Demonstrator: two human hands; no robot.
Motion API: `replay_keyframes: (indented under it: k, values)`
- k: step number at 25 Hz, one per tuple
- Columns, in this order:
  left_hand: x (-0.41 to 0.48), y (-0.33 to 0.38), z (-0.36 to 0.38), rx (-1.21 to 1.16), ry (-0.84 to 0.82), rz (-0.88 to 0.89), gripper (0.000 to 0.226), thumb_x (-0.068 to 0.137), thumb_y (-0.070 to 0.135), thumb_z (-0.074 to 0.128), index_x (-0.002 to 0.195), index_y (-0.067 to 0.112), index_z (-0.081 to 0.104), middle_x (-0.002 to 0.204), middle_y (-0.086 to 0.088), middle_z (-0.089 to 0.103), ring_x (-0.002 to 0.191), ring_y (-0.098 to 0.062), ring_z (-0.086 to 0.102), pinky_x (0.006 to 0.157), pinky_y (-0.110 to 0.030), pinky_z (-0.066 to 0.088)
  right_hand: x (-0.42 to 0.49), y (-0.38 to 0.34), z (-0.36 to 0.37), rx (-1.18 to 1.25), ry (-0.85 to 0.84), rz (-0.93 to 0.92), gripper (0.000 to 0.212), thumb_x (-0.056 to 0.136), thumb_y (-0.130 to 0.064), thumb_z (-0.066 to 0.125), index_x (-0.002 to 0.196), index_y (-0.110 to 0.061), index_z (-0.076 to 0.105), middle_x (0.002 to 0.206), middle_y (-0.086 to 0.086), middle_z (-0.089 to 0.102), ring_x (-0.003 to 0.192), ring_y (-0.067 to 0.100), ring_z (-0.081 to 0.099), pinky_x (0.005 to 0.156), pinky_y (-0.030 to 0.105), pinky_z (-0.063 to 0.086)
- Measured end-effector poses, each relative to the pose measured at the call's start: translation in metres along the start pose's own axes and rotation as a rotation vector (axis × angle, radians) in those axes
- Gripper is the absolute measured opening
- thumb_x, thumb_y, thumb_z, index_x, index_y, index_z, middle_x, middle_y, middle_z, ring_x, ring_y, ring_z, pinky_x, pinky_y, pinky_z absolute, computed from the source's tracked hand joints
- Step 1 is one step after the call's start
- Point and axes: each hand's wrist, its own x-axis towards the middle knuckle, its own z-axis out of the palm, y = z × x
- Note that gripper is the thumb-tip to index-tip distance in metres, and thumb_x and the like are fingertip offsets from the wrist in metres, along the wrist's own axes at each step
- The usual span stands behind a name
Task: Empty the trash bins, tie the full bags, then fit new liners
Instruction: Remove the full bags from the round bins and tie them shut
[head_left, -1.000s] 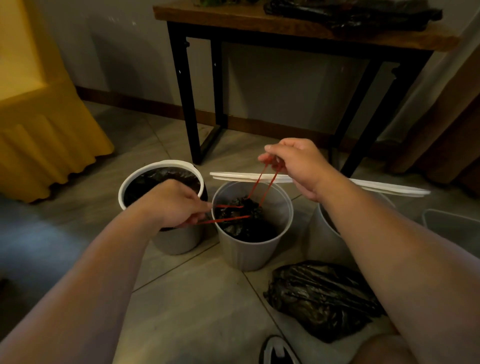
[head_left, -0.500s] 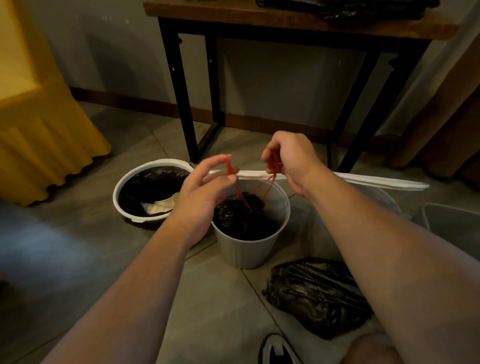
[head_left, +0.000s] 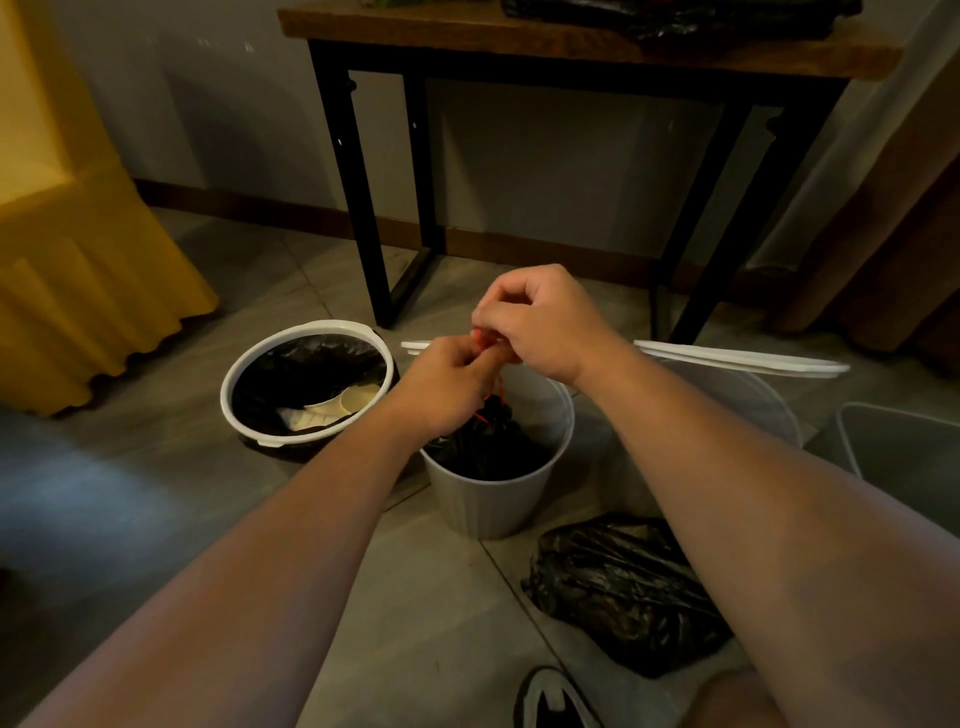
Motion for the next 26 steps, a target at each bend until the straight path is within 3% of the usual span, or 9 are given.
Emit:
replay_keyframes:
  k: [3, 8, 12, 14, 17, 19, 21, 23, 26]
  values:
    - [0.004, -0.004, -0.003, -0.192, 0.031, -0.112, 0.041, 0.106, 0.045, 0.054, 0.076, 0.038, 0.082, 0.060, 0.006, 0.059, 0.053, -0.007, 0.053, 0.054, -0.025, 0.045, 0.009, 0.014, 0.000, 0.021, 0.052, 0.055, 0.024, 0.084, -0.008, 0.064, 0.083, -0.027, 0.079, 0.089, -0.003, 0.077, 0.084, 0.011, 0.072, 0.069, 0.026, 0.056]
    - [0.011, -0.010, -0.014, -0.289, 0.072, -0.197, 0.038, 0.091, 0.052, 0.057, 0.072, 0.026, 0.078, 0.061, 0.005, 0.059, 0.056, -0.010, 0.054, 0.069, -0.038, 0.044, 0.010, 0.036, 0.004, -0.161, -0.077, 0.101, 0.019, 0.082, -0.015, 0.085, 0.077, -0.030, 0.076, 0.081, -0.006, 0.077, 0.085, 0.016, 0.073, 0.086, 0.045, 0.062]
    - [0.013, -0.012, -0.016, -0.231, 0.093, -0.177, 0.040, 0.092, 0.055, 0.055, 0.078, 0.028, 0.081, 0.071, -0.002, 0.072, 0.067, -0.018, 0.066, 0.077, -0.044, 0.053, 0.012, 0.041, 0.005, -0.181, -0.005, 0.075, 0.014, 0.081, -0.024, 0.089, 0.071, -0.027, 0.079, 0.071, -0.010, 0.076, 0.074, 0.008, 0.072, 0.076, 0.039, 0.063]
    - [0.013, -0.013, -0.016, -0.235, 0.142, -0.163, 0.039, 0.097, 0.052, 0.054, 0.087, 0.026, 0.081, 0.083, -0.004, 0.079, 0.079, -0.020, 0.074, 0.086, -0.045, 0.058, 0.013, 0.043, 0.003, -0.026, 0.020, 0.145, 0.015, 0.082, -0.020, 0.089, 0.069, -0.024, 0.081, 0.073, -0.006, 0.078, 0.076, 0.011, 0.074, 0.077, 0.039, 0.065]
    - [0.014, -0.013, -0.015, -0.251, 0.242, -0.142, 0.027, 0.106, 0.041, 0.057, 0.094, 0.021, 0.071, 0.082, 0.001, 0.079, 0.079, -0.016, 0.077, 0.087, -0.047, 0.062, 0.014, 0.050, 0.002, 0.255, -0.047, 0.233, 0.016, 0.083, -0.013, 0.086, 0.073, -0.026, 0.084, 0.082, 0.001, 0.080, 0.090, 0.021, 0.075, 0.083, 0.037, 0.064]
    - [0.013, -0.012, -0.017, -0.202, 0.270, -0.123, 0.017, 0.105, 0.036, 0.061, 0.100, 0.020, 0.065, 0.084, -0.002, 0.079, 0.081, -0.019, 0.078, 0.084, -0.049, 0.064, 0.015, 0.054, 0.005, 0.188, -0.119, 0.218, 0.010, 0.079, -0.017, 0.086, 0.077, -0.027, 0.085, 0.093, 0.002, 0.081, 0.102, 0.023, 0.074, 0.094, 0.041, 0.061]
    - [0.010, -0.008, -0.022, -0.099, 0.247, -0.086, 0.015, 0.103, 0.035, 0.066, 0.103, 0.020, 0.063, 0.084, 0.004, 0.079, 0.076, -0.013, 0.077, 0.073, -0.039, 0.064, 0.014, 0.055, 0.010, -0.016, -0.176, 0.154, 0.016, 0.078, -0.022, 0.086, 0.075, -0.037, 0.083, 0.104, -0.008, 0.079, 0.106, 0.014, 0.072, 0.100, 0.042, 0.056]
    - [0.006, -0.004, -0.029, 0.040, 0.194, -0.025, 0.014, 0.099, 0.034, 0.072, 0.101, 0.021, 0.065, 0.083, 0.004, 0.079, 0.075, -0.011, 0.077, 0.068, -0.030, 0.062, 0.013, 0.054, 0.015, -0.177, -0.231, 0.080, 0.021, 0.079, -0.024, 0.086, 0.071, -0.042, 0.081, 0.101, -0.021, 0.076, 0.097, 0.002, 0.070, 0.090, 0.035, 0.057]
    - [-0.001, 0.001, -0.037, 0.342, 0.148, 0.085, 0.010, 0.095, 0.031, 0.076, 0.093, 0.030, 0.067, 0.083, 0.006, 0.074, 0.080, -0.010, 0.072, 0.070, -0.029, 0.058, 0.012, 0.053, 0.024, -0.303, -0.200, 0.020, 0.023, 0.077, -0.026, 0.087, 0.061, -0.036, 0.073, 0.083, -0.018, 0.075, 0.077, 0.001, 0.068, 0.070, 0.030, 0.053]
